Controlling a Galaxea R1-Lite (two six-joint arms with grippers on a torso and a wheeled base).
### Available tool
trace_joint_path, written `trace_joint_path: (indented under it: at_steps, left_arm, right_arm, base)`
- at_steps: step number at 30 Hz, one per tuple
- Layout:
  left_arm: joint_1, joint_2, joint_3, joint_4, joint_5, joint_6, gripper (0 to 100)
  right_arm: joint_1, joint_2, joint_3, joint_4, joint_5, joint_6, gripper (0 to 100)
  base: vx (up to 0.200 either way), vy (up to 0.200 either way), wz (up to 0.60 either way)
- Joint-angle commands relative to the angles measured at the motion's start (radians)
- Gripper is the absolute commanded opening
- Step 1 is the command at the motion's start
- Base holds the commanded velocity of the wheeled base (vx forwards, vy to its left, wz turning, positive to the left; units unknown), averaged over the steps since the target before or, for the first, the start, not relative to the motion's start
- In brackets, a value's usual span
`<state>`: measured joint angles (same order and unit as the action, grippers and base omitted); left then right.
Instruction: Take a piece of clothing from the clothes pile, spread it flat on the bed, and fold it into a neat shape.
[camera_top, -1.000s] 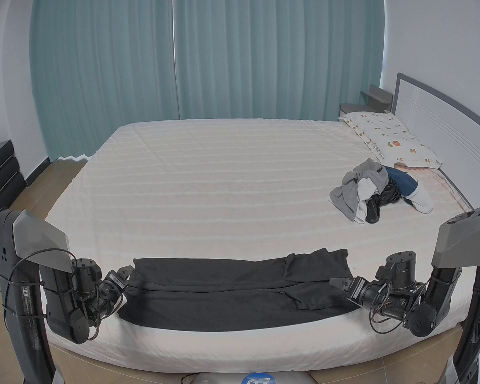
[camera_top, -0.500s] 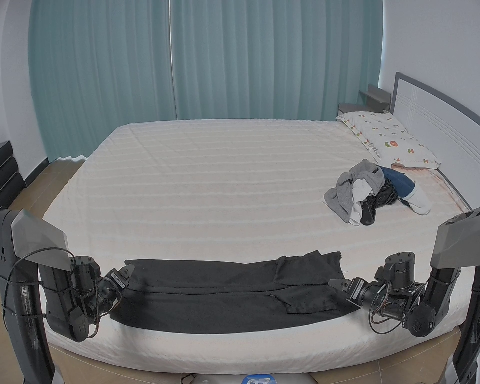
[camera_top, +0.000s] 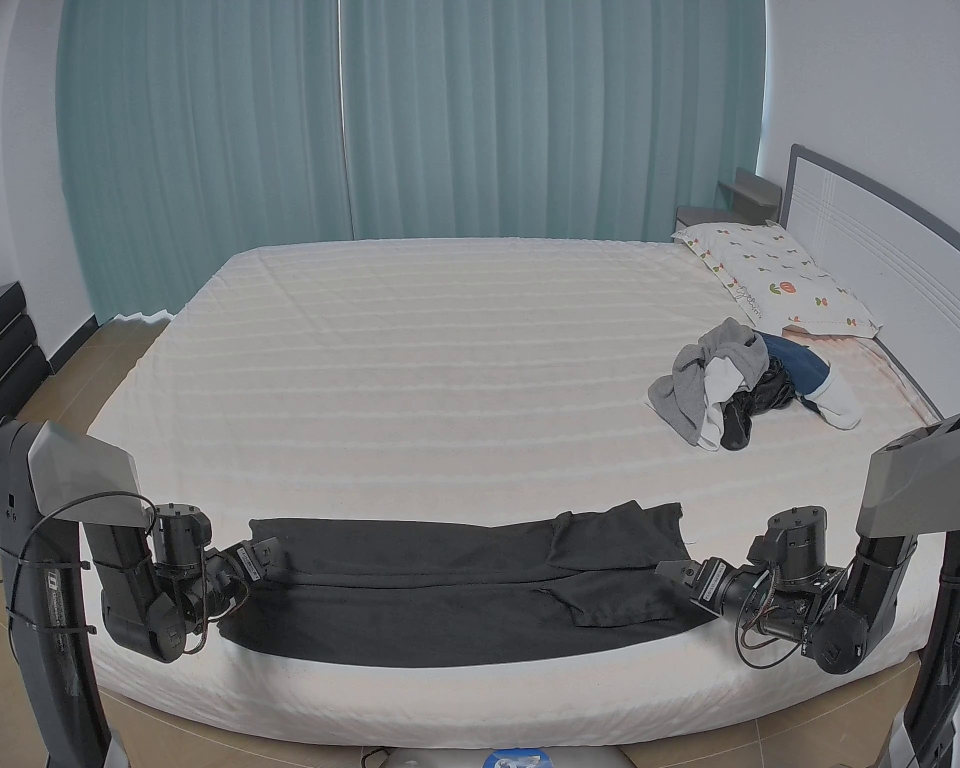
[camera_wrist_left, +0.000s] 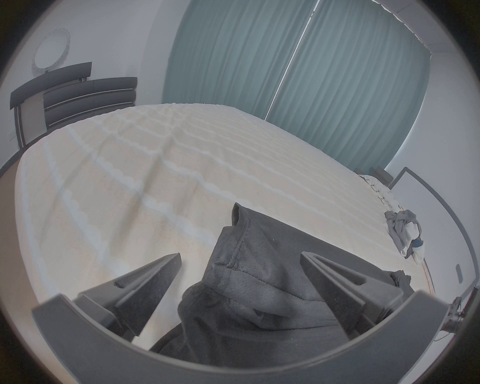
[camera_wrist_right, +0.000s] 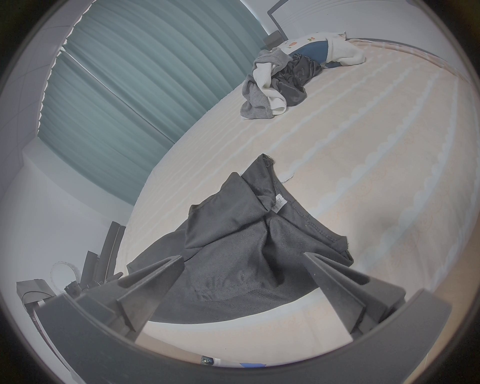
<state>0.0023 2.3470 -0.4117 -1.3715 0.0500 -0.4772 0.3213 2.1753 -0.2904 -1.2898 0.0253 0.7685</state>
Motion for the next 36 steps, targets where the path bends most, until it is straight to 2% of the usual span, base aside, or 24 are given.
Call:
trace_joint_path:
  at_steps: [1, 11, 12, 22, 36]
  left_arm:
    - [-0.008, 0.051, -0.052, 0.011, 0.001, 0.006, 100]
    - [-0.045, 0.083, -0.035, 0.012, 0.001, 0.008, 100]
    - [-0.045, 0.089, -0.041, 0.011, 0.001, 0.008, 0]
    - [-0.044, 0.115, -0.050, 0.006, 0.002, 0.003, 0]
    - [-0.016, 0.052, -0.039, 0.009, 0.001, 0.005, 0]
  right_arm:
    - [0.001, 0.017, -0.003, 0.000, 0.001, 0.000, 100]
    - [-0.001, 0.024, -0.007, 0.000, -0.002, 0.000, 100]
    - [0.001, 0.024, -0.007, 0.000, -0.002, 0.000, 100]
    - [0.002, 0.021, -0.003, -0.003, -0.004, -0.002, 100]
    - [-0.005, 0.017, 0.001, -0.008, -0.004, -0.002, 100]
  base:
    - [0.000, 0.000, 0.00]
    - [0.000, 0.000, 0.00]
    - [0.000, 0.000, 0.00]
    - [0.000, 0.000, 0.00]
    - [0.000, 0.000, 0.00]
